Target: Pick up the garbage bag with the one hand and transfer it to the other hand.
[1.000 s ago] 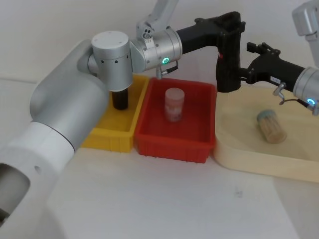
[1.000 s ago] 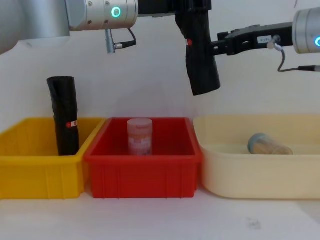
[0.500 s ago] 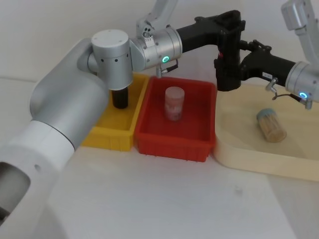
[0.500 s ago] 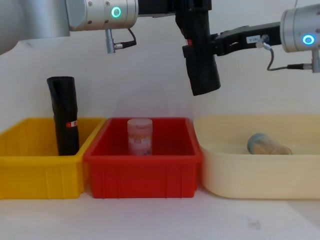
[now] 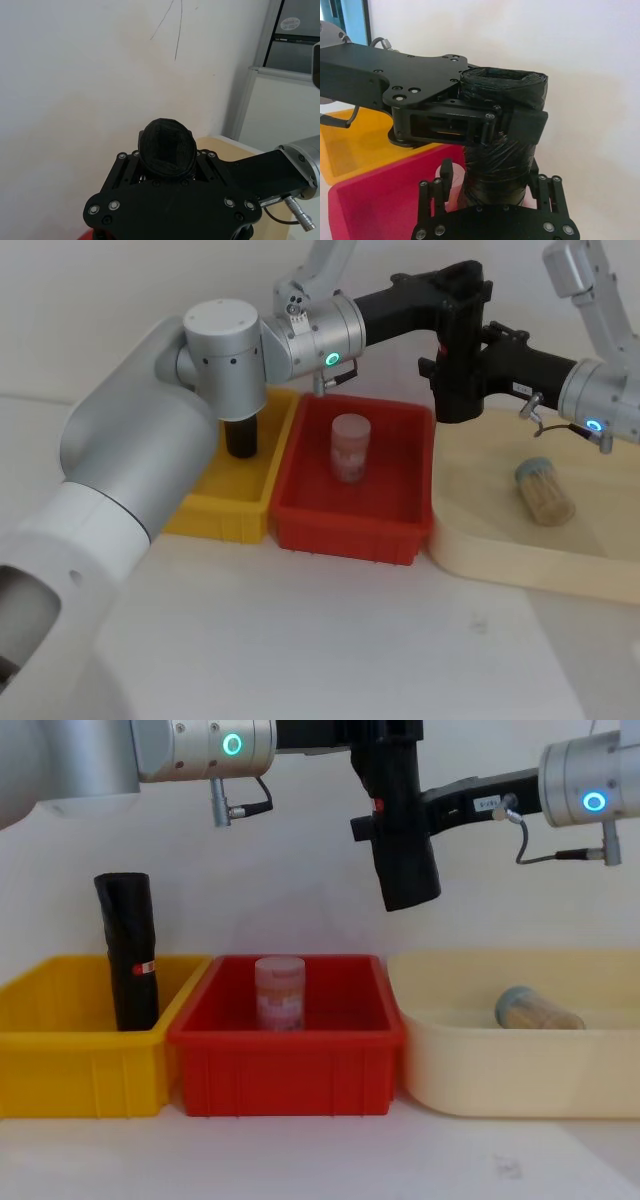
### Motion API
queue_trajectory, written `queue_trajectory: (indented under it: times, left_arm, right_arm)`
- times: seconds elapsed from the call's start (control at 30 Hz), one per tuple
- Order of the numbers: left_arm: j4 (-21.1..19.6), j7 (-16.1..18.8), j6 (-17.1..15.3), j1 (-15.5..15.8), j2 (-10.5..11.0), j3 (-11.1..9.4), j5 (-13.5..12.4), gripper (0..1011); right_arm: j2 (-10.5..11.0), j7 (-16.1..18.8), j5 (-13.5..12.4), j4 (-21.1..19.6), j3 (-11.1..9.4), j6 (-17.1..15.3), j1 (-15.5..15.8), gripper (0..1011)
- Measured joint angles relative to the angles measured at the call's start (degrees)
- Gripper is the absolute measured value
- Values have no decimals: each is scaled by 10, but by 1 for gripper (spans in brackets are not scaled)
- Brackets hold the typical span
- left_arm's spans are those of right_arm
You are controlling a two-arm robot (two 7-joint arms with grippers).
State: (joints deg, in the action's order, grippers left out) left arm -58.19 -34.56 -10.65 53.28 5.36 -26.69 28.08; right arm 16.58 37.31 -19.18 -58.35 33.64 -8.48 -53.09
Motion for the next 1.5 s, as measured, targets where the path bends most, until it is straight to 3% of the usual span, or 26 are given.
queue_trajectory:
  times: [0.17,0.27,0.43,1.03,1.5]
  left_arm:
    - [0,0,0,0,0,0,0,363]
    - [0,0,0,0,0,0,0,363]
    - [0,0,0,0,0,0,0,363]
    - [0,0,0,0,0,0,0,364]
    - [0,0,0,0,0,0,0,753]
  right_arm:
    - [-2,1,1,5,2,1,-3,778]
    - [-4,1,2,8,3,2,-5,645]
    - [-5,2,3,10,4,2,-7,552]
    - [-7,3,4,15,5,4,-10,547]
    - [-6,0,7,12,3,2,-8,543]
